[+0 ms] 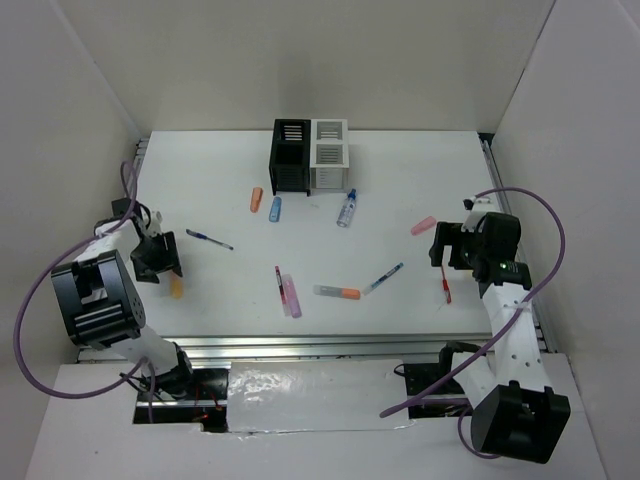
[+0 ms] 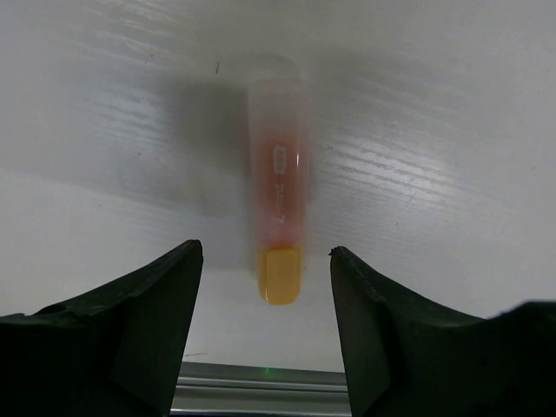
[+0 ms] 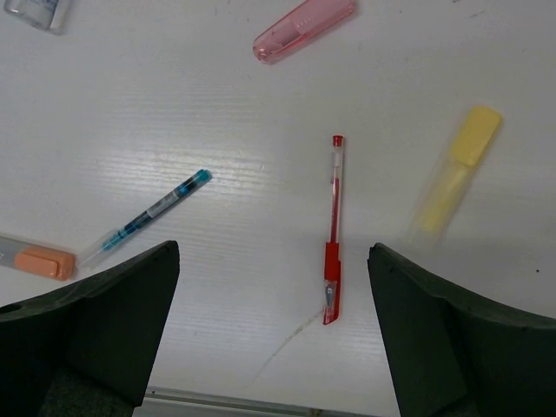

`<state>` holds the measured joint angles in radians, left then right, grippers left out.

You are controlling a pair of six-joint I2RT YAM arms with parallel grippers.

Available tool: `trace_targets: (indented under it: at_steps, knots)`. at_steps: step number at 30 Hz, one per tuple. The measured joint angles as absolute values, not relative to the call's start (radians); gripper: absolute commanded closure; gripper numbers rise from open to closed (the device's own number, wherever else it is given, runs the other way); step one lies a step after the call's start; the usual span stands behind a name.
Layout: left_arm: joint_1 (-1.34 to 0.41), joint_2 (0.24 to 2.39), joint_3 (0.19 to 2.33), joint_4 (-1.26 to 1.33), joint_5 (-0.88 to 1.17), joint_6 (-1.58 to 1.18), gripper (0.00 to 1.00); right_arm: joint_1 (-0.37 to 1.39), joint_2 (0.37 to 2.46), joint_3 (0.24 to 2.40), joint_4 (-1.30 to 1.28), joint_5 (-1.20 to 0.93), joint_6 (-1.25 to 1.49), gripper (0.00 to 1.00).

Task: Sort the stationery into containers
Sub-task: Pick up the pen from the center of the board.

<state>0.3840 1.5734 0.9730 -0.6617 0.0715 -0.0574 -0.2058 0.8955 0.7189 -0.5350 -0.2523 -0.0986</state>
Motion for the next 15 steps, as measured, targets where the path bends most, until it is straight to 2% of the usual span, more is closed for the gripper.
trace_targets:
  at_steps: [15]
  knots:
    - [0.382, 1.705, 1.027, -0.595, 0.036, -0.110, 0.48, -0.208, 0.828, 0.712, -0.539, -0.383, -0.156, 0.10]
